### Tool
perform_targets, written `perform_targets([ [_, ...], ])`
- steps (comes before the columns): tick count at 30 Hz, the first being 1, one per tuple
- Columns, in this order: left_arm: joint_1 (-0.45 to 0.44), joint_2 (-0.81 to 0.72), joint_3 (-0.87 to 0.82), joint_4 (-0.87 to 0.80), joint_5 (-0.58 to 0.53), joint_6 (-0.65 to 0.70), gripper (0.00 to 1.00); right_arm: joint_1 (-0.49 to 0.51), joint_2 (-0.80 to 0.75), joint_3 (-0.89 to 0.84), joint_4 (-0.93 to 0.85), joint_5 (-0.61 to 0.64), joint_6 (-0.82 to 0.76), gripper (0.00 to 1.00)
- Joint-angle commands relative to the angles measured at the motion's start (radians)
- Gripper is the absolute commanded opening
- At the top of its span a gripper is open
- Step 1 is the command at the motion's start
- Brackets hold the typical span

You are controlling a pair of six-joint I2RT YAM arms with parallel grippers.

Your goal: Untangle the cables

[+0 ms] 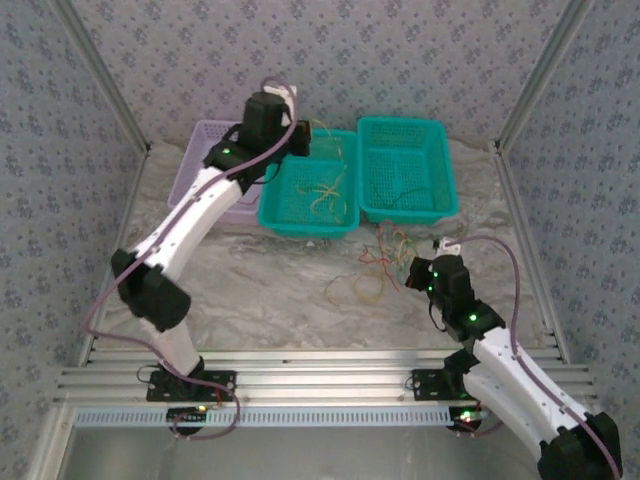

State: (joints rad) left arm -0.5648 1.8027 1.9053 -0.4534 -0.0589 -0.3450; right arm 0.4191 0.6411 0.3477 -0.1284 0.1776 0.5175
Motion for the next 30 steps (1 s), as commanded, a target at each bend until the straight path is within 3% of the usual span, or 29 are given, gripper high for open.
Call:
perform_targets([
  [1,0.008,0.078,0.031,0.033,0.026,-0.026,0.0,0.01,-0.059,0.048,-0.034,-0.03,-0.033,0.0],
  [7,0.013,0.168,-0.007,0.063,-0.011,-0.026,0.02,0.016,-0.09,0.088,-0.056,-0.135,-0.062,0.0],
  [12,0.012,0.196,-0.047,0.051,-0.011,-0.046,0.48,0.023,-0.092,0.1,-0.065,-0.135,-0.083,0.0],
  [16,0.008,0.157,-0.084,0.048,0.007,-0.045,0.65,0.027,-0.095,0.1,-0.045,-0.179,-0.079,0.0],
  [19,0.003,0.092,-0.096,0.039,0.06,-0.048,0.97,0.032,-0.114,0.093,-0.013,-0.207,-0.085,0.0],
  [21,0.0,0.047,-0.1,0.023,0.116,-0.05,0.99,0.034,-0.126,0.089,0.006,-0.231,-0.09,0.0],
  [26,-0.024,-0.033,-0.096,-0.125,0.096,-0.093,1.0,0.036,-0.126,0.1,-0.002,-0.226,-0.097,0.0],
  [30,-0.028,-0.161,-0.23,-0.123,0.117,-0.16,0.99,0.037,-0.13,0.112,-0.03,-0.202,-0.099,0.0],
])
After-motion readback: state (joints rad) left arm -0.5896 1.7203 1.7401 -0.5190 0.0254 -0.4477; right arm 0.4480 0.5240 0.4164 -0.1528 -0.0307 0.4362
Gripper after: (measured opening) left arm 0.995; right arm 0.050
